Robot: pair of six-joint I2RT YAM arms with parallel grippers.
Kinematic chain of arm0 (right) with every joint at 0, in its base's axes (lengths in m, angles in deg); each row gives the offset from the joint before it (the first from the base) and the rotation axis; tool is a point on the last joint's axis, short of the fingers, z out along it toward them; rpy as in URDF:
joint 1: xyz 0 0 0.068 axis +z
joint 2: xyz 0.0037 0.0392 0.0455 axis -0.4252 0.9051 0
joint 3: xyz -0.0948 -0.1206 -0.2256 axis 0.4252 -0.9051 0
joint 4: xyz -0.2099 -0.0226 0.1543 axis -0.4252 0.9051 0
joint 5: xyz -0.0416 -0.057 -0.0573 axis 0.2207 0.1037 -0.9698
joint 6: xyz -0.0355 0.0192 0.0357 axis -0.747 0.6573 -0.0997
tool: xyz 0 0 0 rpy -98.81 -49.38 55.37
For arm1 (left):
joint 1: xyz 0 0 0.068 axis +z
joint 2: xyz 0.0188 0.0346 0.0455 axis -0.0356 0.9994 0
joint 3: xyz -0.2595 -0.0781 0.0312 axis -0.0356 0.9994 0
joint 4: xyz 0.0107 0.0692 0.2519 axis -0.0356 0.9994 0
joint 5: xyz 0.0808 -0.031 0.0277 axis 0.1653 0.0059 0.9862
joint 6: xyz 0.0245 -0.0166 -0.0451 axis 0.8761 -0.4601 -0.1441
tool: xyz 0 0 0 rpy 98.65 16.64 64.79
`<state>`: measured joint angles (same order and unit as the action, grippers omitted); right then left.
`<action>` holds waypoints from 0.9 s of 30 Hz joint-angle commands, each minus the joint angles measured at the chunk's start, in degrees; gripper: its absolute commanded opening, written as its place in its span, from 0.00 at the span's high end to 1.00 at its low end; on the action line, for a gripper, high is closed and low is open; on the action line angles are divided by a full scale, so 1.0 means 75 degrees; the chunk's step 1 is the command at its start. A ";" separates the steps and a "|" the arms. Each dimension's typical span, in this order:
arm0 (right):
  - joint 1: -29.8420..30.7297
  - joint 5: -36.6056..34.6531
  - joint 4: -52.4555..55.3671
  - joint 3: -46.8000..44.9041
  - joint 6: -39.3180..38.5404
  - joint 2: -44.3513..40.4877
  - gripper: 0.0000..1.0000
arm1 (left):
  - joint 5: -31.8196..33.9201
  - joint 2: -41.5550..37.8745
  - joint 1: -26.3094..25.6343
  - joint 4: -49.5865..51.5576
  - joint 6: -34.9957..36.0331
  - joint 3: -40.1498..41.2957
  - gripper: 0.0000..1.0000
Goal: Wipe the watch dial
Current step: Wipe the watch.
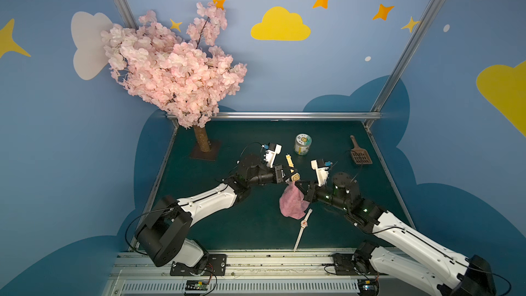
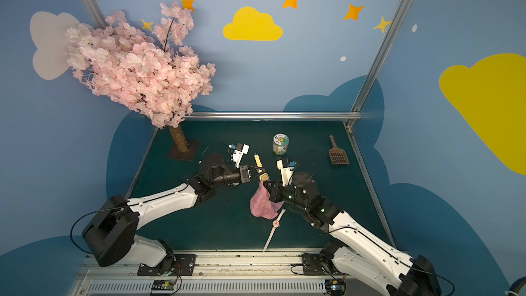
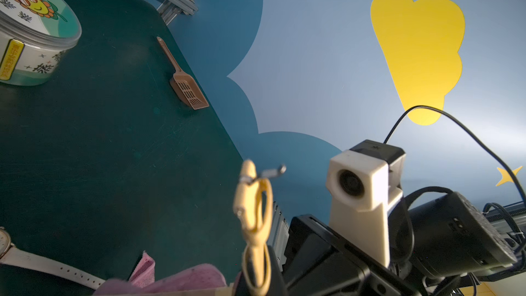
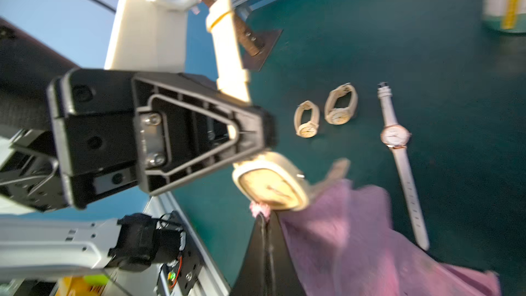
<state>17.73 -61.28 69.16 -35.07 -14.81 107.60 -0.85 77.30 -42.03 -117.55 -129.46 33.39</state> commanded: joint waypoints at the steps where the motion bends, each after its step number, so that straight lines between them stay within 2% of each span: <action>1: -0.0281 -0.1784 0.1234 -0.0156 0.0329 -0.0556 1.00 | -0.0401 -0.0297 -0.0025 -0.0170 0.0090 0.0006 0.97; 4: -0.0450 -0.1387 0.0824 -0.0499 0.0249 -0.1229 1.00 | -0.0396 -0.0284 -0.0024 -0.0168 0.0087 0.0029 0.97; 10: -0.0481 0.0055 -0.1507 -0.1074 -0.0286 -0.1896 1.00 | -0.0423 -0.0250 -0.0018 -0.0283 0.0012 0.0121 0.97; 14: -0.0426 0.1164 -0.2832 -0.0998 -0.0361 -0.1459 1.00 | -0.0483 -0.0174 -0.0013 -0.0378 -0.0072 0.0141 0.97; 17: -0.0329 0.1589 -0.3422 -0.0805 -0.0276 -0.0883 1.00 | -0.0556 -0.0093 -0.0014 -0.0400 -0.0107 0.0090 0.97; 23: -0.0235 0.1499 -0.2911 -0.0432 -0.0168 0.0281 1.00 | -0.0524 -0.0101 -0.0021 -0.0495 -0.0157 0.0111 0.97; 27: -0.0177 0.1685 -0.3105 -0.0606 0.0022 0.0527 1.00 | -0.0465 -0.0228 -0.0005 -0.0423 -0.0103 0.0161 0.97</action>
<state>15.59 -51.14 48.20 -39.88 -15.60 110.62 -2.67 76.64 -41.33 -118.32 -130.45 34.83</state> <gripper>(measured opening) 0.041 0.054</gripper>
